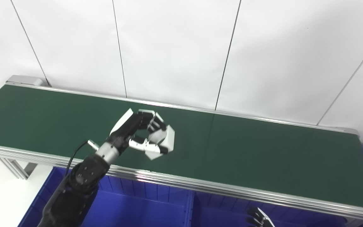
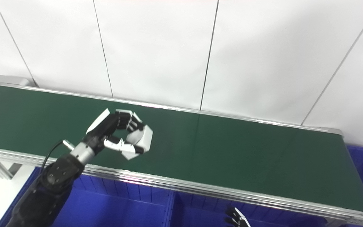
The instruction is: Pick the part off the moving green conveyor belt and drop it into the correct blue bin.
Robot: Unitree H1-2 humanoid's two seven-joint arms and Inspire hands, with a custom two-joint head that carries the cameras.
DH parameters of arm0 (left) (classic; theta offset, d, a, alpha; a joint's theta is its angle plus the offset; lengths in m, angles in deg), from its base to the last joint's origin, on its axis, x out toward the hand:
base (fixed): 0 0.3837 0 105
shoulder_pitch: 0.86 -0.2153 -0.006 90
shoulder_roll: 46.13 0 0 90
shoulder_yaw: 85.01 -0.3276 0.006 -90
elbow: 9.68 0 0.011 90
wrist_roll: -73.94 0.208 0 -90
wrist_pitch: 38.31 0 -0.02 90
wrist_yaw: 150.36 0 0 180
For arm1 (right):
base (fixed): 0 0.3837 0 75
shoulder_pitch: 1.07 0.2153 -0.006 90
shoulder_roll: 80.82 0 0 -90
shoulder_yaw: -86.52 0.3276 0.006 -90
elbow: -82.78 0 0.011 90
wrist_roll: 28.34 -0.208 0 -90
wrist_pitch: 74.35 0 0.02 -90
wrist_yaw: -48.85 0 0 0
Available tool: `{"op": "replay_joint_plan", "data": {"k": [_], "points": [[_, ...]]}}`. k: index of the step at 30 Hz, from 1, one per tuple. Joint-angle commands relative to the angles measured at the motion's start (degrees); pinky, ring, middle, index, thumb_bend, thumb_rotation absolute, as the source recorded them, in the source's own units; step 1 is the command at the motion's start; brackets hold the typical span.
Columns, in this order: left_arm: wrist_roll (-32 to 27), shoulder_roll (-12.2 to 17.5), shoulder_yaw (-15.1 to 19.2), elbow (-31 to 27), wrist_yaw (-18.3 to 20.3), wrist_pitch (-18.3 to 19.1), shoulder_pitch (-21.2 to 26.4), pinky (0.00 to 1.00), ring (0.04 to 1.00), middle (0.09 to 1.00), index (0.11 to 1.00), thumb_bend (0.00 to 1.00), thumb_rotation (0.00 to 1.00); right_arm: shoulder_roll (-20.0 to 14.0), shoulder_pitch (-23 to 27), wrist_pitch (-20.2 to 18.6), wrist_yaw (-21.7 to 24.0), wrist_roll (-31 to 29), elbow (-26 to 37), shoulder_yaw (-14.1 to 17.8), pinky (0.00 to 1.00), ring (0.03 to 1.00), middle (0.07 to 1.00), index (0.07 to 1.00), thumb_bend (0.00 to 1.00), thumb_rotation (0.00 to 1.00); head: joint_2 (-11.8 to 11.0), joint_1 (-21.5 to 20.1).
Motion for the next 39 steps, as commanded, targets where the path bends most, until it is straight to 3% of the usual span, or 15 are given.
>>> {"op": "replay_joint_plan", "data": {"k": [1, 4, 11, 19, 24, 29, 30, 34, 39], "points": [[-1.6, 0.9, 1.6, -1.9, 0.4, -0.4, -0.4, 0.38, 0.468, 0.495, 0.457, 0.48, 0.0, -0.1, 0.2, 2.9, 0.0, 0.5, 2.4, 0.0, 0.72, 0.786, 0.833, 0.855, 0.63, 0.0, 0.7, -0.2], [-4.2, -0.1, 2.9, -1.0, 0.8, -0.8, -2.6, 0.38, 0.456, 0.49, 0.472, 0.48, 0.0, 0.2, 0.0, 2.9, 0.3, 0.2, 2.7, 0.1, 0.72, 0.784, 0.83, 0.853, 0.63, 0.0, 1.0, -0.3], [-4.1, -2.4, 3.8, -4.1, 0.0, -1.1, -8.5, 0.36, 0.45, 0.504, 0.484, 0.48, 0.0, 0.3, -0.6, 2.9, 0.7, 0.9, 3.5, 0.1, 0.72, 0.781, 0.828, 0.851, 0.63, 0.0, 2.9, 0.2], [-3.5, -2.6, 3.7, -3.3, 0.8, -0.6, -10.4, 0.36, 0.455, 0.494, 0.478, 0.48, 0.0, 0.4, -0.9, 2.9, 2.3, 0.0, 4.3, 0.7, 0.72, 0.78, 0.826, 0.853, 0.64, 0.0, 4.4, 0.3], [-1.0, -2.5, 2.4, -0.1, 0.8, -2.6, -10.5, 0.38, 0.453, 0.484, 0.48, 0.48, 0.0, 0.5, -1.0, 2.9, 3.2, 0.7, 4.7, 0.9, 0.7, 0.777, 0.826, 0.855, 0.64, 0.0, 5.7, 0.4], [0.2, -2.9, 1.6, -0.1, 0.6, -1.2, -12.2, 0.38, 0.465, 0.492, 0.473, 0.48, 0.0, 0.9, -1.2, 2.4, 3.5, 1.6, 5.5, 1.7, 0.7, 0.778, 0.828, 0.853, 0.64, 0.0, 7.3, -0.1], [0.8, -2.8, 1.4, -0.1, 0.4, -1.8, -12.5, 0.38, 0.463, 0.493, 0.474, 0.48, 0.0, 1.0, -1.4, 2.0, 3.7, 1.7, 6.0, 1.8, 0.71, 0.779, 0.827, 0.854, 0.64, 0.0, 8.6, -0.4], [3.9, -2.7, 0.9, -0.4, -0.8, -2.3, -14.0, 0.38, 0.462, 0.495, 0.47, 0.48, 0.0, 1.6, -1.9, 0.4, 4.3, 1.8, 7.7, 2.4, 0.71, 0.783, 0.828, 0.857, 0.64, 0.0, 10.3, -1.0], [9.5, -2.1, 0.0, 0.3, -3.0, -3.1, -15.4, 0.39, 0.457, 0.481, 0.478, 0.48, 0.0, 2.3, -1.9, 0.2, 5.3, 1.3, 8.4, 2.8, 0.71, 0.78, 0.83, 0.857, 0.64, 0.0, 10.9, -1.2]]}}
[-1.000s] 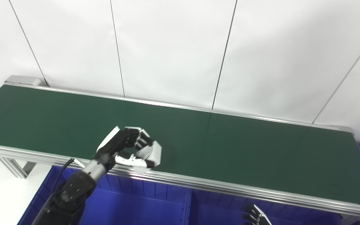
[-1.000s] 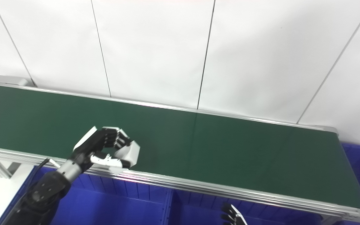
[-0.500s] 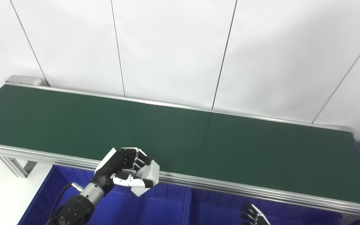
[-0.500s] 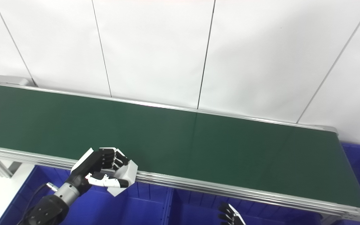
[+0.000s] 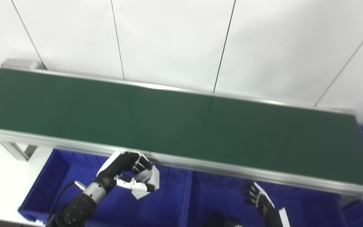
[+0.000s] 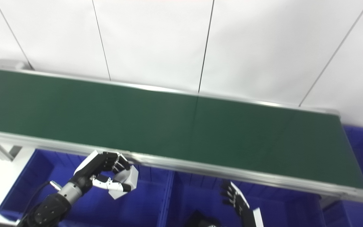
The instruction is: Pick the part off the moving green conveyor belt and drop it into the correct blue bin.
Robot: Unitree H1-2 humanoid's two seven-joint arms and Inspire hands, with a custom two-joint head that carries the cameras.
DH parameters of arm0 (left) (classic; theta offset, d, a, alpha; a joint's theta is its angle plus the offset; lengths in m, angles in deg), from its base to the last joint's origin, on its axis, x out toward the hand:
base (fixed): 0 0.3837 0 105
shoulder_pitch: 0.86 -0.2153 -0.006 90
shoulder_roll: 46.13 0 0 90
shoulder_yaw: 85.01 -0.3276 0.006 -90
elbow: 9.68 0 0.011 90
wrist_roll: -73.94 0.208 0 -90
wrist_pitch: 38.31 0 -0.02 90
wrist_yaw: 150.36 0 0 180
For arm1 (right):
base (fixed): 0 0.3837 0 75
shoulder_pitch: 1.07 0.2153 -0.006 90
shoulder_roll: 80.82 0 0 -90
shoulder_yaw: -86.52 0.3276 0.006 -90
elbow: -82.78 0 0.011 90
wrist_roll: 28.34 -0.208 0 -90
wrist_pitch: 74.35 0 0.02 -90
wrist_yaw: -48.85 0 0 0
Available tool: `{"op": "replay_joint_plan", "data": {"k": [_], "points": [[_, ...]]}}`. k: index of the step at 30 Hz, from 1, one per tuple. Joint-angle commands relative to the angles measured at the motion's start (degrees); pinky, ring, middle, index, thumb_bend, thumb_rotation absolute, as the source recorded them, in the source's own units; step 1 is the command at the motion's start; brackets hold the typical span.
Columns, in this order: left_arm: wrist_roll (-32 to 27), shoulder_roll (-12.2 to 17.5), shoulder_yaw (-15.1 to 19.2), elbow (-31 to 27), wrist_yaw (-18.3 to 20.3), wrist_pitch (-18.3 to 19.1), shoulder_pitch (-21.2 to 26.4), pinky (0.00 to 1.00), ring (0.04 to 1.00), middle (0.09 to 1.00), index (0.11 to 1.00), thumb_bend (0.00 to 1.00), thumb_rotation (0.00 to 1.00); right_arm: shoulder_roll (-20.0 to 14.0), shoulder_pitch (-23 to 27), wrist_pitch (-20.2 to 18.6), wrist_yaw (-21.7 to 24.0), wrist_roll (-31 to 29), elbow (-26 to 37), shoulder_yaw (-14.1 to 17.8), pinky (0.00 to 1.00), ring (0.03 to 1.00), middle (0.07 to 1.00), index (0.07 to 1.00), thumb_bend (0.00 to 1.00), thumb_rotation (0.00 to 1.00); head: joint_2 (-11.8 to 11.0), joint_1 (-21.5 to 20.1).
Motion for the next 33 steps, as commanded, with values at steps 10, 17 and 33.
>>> {"op": "replay_joint_plan", "data": {"k": [10, 17, 33], "points": [[9.8, 2.5, -2.0, 1.4, -3.9, -4.3, 0.4, 0.38, 0.44, 0.48, 0.498, 0.48, 0.0, 0.9, 0.2, -0.1, 0.9, -0.2, 2.1, 1.2, 0.71, 0.778, 0.827, 0.852, 0.65, 0.0, 0.6, 0.0], [13.6, 2.5, -2.4, 2.8, -5.4, -3.8, 0.7, 0.36, 0.443, 0.495, 0.502, 0.48, 0.0, 1.0, 0.3, 0.3, 1.0, 0.1, 2.0, 1.6, 0.71, 0.774, 0.827, 0.85, 0.64, 0.0, 0.4, 0.1], [20.5, 6.0, -5.5, -1.7, -3.9, -0.5, -0.1, 0.98, 0.999, 0.994, 0.89, 0.84, 0.0, 1.3, 0.7, 0.5, 1.4, 0.5, 1.3, 1.9, 0.71, 0.77, 0.82, 0.848, 0.64, 0.0, -0.1, 0.2]]}}
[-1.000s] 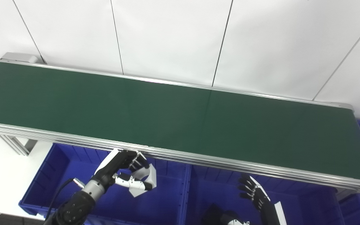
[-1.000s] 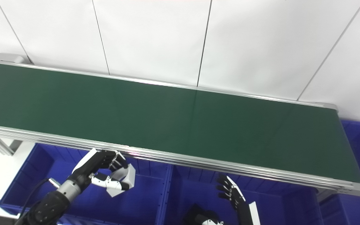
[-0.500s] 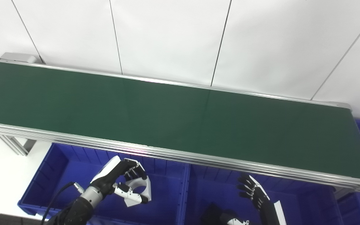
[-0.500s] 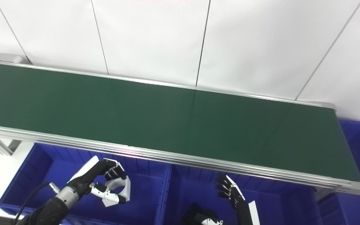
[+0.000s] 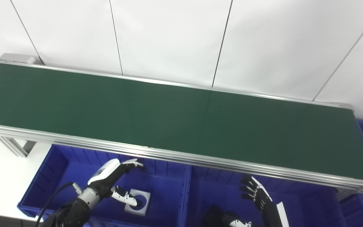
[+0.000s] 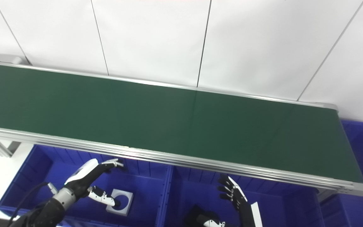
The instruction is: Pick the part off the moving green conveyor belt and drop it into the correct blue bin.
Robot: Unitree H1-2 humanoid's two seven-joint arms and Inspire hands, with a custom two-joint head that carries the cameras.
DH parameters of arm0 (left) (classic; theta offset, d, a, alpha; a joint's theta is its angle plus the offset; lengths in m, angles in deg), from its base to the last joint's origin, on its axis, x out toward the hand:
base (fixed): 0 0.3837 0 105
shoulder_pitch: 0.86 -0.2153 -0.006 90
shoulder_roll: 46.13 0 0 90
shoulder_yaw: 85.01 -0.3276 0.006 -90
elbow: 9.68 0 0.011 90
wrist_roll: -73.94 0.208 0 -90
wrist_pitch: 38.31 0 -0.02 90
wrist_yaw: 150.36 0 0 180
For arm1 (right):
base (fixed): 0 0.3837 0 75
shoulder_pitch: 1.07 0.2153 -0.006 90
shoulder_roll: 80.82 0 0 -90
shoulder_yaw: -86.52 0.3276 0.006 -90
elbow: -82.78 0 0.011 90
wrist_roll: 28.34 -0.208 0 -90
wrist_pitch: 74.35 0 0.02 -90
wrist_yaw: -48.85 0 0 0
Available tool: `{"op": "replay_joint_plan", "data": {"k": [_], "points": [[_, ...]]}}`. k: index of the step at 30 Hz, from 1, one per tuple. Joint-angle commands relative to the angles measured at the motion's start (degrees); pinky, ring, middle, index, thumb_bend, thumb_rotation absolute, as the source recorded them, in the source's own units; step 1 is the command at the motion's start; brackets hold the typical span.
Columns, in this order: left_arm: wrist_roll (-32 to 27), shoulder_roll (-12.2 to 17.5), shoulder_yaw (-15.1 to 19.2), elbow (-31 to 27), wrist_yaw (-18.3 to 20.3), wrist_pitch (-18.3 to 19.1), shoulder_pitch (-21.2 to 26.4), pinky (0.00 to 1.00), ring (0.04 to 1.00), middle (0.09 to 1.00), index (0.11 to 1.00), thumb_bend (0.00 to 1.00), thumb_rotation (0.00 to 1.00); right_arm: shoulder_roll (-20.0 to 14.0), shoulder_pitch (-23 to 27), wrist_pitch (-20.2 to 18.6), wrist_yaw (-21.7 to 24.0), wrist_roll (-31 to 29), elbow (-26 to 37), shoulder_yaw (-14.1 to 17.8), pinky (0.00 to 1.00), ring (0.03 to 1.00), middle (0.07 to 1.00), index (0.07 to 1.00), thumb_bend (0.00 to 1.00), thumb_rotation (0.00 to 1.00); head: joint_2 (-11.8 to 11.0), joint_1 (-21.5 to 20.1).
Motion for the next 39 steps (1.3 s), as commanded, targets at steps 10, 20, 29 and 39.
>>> {"op": "replay_joint_plan", "data": {"k": [10, 20, 29, 39], "points": [[-0.7, 1.0, -0.4, -3.0, 1.0, 0.7, 0.6, 1.0, 1.0, 1.0, 0.93, 0.88, 0.05, 0.6, 0.8, 1.0, 0.4, 0.2, 1.2, 0.2, 0.71, 0.775, 0.824, 0.851, 0.65, 0.0, 0.1, -0.7], [-31.5, -2.8, 5.5, -5.5, 11.2, -0.4, -0.8, 0.7, 0.731, 0.746, 0.743, 0.83, 0.0, 1.8, 0.1, -0.4, -0.2, 1.5, 1.9, 0.2, 0.71, 0.777, 0.816, 0.844, 0.66, 0.0, 0.5, -6.0], [-46.7, -5.5, 8.5, -8.8, 16.7, -2.0, -1.8, 0.69, 0.699, 0.692, 0.679, 0.77, 0.0, 2.9, -0.5, 0.4, -1.4, 3.2, 1.8, 0.6, 0.71, 0.79, 0.827, 0.85, 0.65, 0.02, 0.3, -9.9], [-45.2, -6.5, 7.8, -11.1, 16.0, -2.3, -3.8, 0.78, 0.732, 0.705, 0.674, 0.82, 0.0, 6.2, -2.1, -1.0, -5.4, 8.3, 3.8, 0.9, 0.71, 0.798, 0.834, 0.849, 0.65, 0.08, 0.9, -19.7]]}}
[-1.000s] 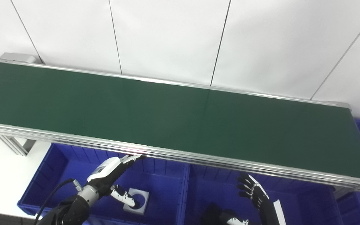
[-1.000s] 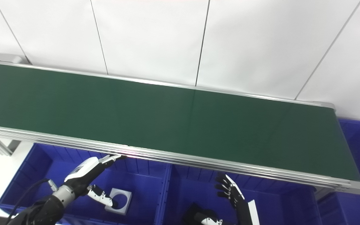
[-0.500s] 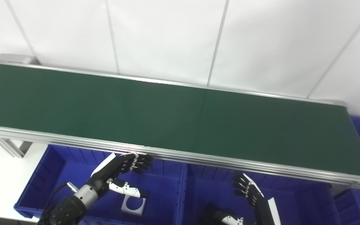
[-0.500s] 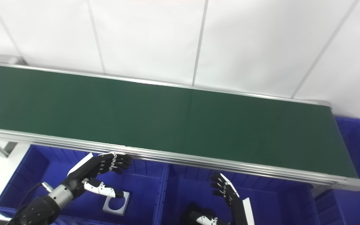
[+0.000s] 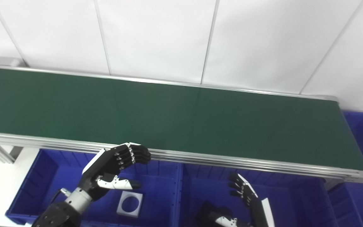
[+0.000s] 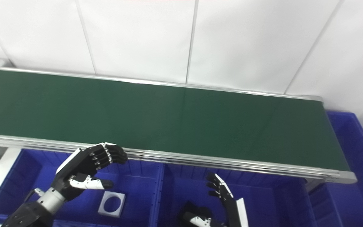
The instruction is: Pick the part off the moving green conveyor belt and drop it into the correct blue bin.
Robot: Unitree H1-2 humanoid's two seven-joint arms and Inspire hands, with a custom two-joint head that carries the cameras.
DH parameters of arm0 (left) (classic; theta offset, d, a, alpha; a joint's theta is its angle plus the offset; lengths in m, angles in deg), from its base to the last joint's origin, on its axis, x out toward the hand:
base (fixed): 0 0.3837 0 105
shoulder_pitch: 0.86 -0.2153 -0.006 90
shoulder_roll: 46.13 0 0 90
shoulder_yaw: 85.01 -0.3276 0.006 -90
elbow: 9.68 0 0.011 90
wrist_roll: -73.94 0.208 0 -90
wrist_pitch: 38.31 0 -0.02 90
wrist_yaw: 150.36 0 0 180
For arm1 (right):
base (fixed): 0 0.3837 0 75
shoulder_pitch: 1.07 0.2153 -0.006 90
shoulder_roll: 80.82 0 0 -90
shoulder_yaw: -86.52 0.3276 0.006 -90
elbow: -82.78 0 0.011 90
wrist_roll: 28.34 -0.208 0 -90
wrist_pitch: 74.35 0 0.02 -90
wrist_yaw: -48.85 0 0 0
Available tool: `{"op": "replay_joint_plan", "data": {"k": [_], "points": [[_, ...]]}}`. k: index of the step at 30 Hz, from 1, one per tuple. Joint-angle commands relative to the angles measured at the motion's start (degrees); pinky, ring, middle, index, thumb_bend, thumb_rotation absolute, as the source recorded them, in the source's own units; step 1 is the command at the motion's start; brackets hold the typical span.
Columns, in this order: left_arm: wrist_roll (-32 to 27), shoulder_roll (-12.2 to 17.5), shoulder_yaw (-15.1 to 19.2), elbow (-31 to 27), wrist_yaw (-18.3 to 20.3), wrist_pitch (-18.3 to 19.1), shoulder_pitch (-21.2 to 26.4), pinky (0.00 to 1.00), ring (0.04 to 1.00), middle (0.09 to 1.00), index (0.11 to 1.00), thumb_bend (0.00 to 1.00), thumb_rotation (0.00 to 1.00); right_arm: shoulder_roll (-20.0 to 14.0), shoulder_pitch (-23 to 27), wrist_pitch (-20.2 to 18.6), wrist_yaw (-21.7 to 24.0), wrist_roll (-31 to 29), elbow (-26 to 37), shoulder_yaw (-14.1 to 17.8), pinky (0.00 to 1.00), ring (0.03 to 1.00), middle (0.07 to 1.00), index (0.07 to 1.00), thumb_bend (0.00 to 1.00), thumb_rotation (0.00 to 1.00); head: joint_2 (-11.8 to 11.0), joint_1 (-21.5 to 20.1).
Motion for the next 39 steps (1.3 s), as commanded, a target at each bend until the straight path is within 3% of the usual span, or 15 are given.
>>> {"op": "replay_joint_plan", "data": {"k": [1, 5, 9, 18, 22, 28, 35, 39], "points": [[4.1, 0.0, -0.6, -1.5, -1.1, -3.5, -0.1, 0.78, 0.735, 0.706, 0.675, 0.82, 0.0, 1.3, 0.0, -0.2, -1.9, 1.7, 3.0, 0.3, 0.7, 0.798, 0.834, 0.848, 0.65, 0.08, 0.4, -1.5], [8.5, -2.0, -1.0, -1.1, -4.2, -4.6, -0.5, 0.81, 0.76, 0.74, 0.713, 0.86, 0.0, 1.9, -0.5, -1.9, -2.6, 3.8, 4.7, 0.5, 0.72, 0.818, 0.851, 0.862, 0.63, 0.08, 1.9, -2.0], [14.1, -5.3, -0.8, 3.6, -9.0, -9.9, -0.7, 0.79, 0.752, 0.757, 0.735, 0.85, 0.0, 1.6, -1.2, -3.4, -1.9, 3.6, 6.8, 0.8, 0.72, 0.818, 0.869, 0.876, 0.63, 0.07, 2.8, -0.8], [19.7, -7.3, -2.6, 3.8, -12.0, -7.4, -2.4, 0.82, 0.787, 0.789, 0.755, 0.79, 0.0, 1.2, -2.2, -6.1, -1.3, 1.8, 8.7, 1.9, 0.72, 0.819, 0.856, 0.869, 0.65, 0.09, 5.0, -4.3], [19.6, -7.6, -2.7, 2.3, -12.6, -5.7, -2.3, 0.85, 0.796, 0.796, 0.765, 0.79, 0.0, 0.8, -1.6, -6.6, -0.7, 1.8, 9.0, 1.3, 0.71, 0.814, 0.862, 0.875, 0.64, 0.1, 5.6, -4.0], [19.3, -8.3, -2.7, 3.4, -13.4, -7.0, -2.2, 0.87, 0.812, 0.818, 0.792, 0.78, 0.0, 0.3, -1.7, -7.7, 0.4, 1.3, 9.9, 1.3, 0.72, 0.813, 0.855, 0.87, 0.65, 0.11, 5.9, -1.5], [21.9, -9.5, -3.3, 4.7, -15.9, -8.8, -3.3, 0.82, 0.788, 0.803, 0.776, 0.74, 0.0, -1.2, -1.6, -7.9, 2.2, -0.9, 9.8, 1.7, 0.71, 0.81, 0.85, 0.871, 0.66, 0.12, 5.5, 1.6], [20.4, -10.5, -2.9, 6.0, -16.3, -9.8, -3.3, 0.83, 0.8, 0.806, 0.772, 0.69, 0.0, -2.4, -0.9, -6.5, 3.2, -2.0, 9.0, 1.6, 0.71, 0.803, 0.842, 0.862, 0.66, 0.07, 4.7, 2.8]]}}
